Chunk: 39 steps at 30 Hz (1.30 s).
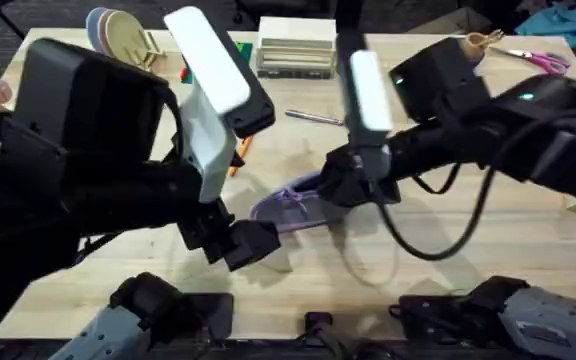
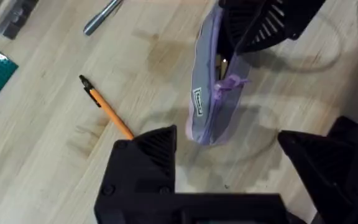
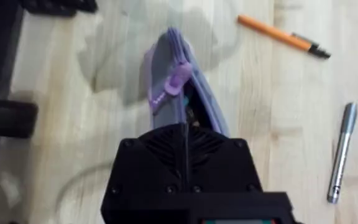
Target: Unzip the bag, pick up the pens from the table one at a time and place them inside, then zip the bag closed.
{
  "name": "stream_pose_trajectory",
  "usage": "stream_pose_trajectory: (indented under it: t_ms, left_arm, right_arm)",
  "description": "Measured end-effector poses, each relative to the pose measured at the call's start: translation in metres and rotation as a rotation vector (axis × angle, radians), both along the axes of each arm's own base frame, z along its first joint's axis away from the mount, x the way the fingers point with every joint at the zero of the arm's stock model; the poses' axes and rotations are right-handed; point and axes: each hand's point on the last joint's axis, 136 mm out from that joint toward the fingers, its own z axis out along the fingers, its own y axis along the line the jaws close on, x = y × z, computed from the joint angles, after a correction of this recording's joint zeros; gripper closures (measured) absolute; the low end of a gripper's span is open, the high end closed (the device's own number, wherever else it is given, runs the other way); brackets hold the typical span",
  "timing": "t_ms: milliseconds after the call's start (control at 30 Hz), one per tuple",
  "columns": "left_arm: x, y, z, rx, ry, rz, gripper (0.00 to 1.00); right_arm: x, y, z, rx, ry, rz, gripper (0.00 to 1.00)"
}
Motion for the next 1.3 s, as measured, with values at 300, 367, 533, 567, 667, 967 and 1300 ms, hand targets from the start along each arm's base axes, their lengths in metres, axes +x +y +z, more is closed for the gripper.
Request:
stream_pose_trajectory:
  t_ms: [300, 367, 533, 567, 667, 967, 1300]
  left_arm:
    - [0.0, 0.0, -0.001, 0.003, 0.003, 0.001, 0.007]
    - [0.0, 0.001, -0.001, 0.003, 0.003, 0.001, 0.007]
    - [0.0, 0.001, -0.001, 0.004, 0.001, 0.003, 0.008]
    - [0.0, 0.001, -0.001, 0.005, 0.001, 0.003, 0.008]
    - [0.0, 0.001, -0.001, 0.008, 0.0, 0.005, 0.007]
    - [0.001, 0.002, -0.001, 0.011, -0.001, 0.007, 0.007]
    - [0.001, 0.002, -0.001, 0.011, -0.001, 0.008, 0.007]
  right_arm:
    - [0.022, -0.001, -0.022, -0.088, -0.056, -0.036, 0.97]
    - [0.026, -0.001, -0.022, -0.088, -0.071, -0.041, 0.97]
    - [0.037, 0.003, -0.017, -0.07, -0.126, -0.052, 0.97]
    - [0.039, 0.003, -0.016, -0.068, -0.134, -0.054, 0.97]
    - [0.043, 0.005, -0.014, -0.059, -0.152, -0.057, 0.97]
    - [0.015, 0.015, -0.054, -0.149, 0.006, 0.004, 0.97]
    - [0.006, 0.019, -0.065, -0.187, 0.024, 0.028, 0.138]
